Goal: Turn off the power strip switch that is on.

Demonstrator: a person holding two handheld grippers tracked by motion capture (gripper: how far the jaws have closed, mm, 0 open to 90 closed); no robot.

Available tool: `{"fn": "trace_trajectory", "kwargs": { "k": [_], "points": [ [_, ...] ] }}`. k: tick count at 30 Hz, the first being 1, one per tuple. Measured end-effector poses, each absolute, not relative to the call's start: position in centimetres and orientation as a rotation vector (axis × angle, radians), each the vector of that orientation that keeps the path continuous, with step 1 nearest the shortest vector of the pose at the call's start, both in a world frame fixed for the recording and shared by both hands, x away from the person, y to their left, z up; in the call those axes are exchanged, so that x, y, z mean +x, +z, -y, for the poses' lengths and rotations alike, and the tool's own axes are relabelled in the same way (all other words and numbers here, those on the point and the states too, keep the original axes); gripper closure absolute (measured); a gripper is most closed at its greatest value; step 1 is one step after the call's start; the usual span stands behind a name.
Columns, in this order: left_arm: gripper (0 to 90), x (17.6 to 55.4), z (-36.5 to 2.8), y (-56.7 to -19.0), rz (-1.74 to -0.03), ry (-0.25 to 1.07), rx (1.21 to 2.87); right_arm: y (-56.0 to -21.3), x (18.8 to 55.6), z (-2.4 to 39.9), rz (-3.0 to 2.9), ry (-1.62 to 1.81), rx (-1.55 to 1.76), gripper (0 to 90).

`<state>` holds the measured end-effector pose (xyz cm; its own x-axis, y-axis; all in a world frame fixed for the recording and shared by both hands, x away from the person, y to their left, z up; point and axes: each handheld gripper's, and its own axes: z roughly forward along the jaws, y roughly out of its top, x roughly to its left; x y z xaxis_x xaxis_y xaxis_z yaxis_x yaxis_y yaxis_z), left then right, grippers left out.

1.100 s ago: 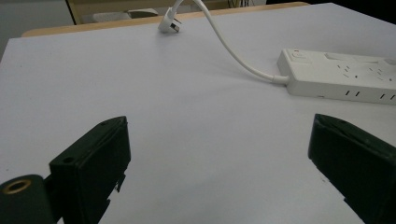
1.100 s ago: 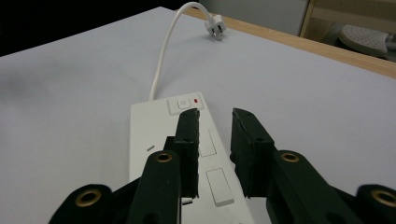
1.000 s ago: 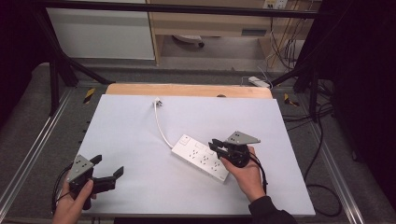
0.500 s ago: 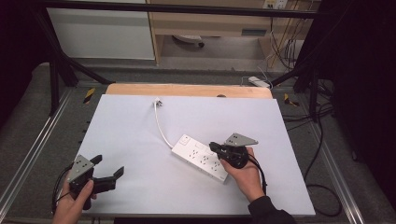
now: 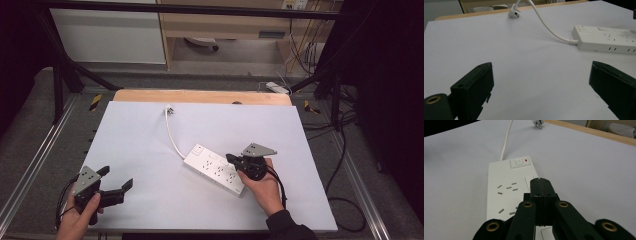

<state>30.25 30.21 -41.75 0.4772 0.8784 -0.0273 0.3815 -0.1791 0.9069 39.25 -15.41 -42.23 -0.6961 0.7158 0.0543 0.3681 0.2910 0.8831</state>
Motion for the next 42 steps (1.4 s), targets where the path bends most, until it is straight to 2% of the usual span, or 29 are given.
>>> {"fn": "trace_trajectory", "kwargs": {
  "k": [42],
  "points": [
    [5.7, 30.3, -30.1, -41.8, -1.068, 0.648, 1.777, -44.1, 39.8, 14.6, -2.279, 1.234, 0.995, 90.0]
  ]
}}
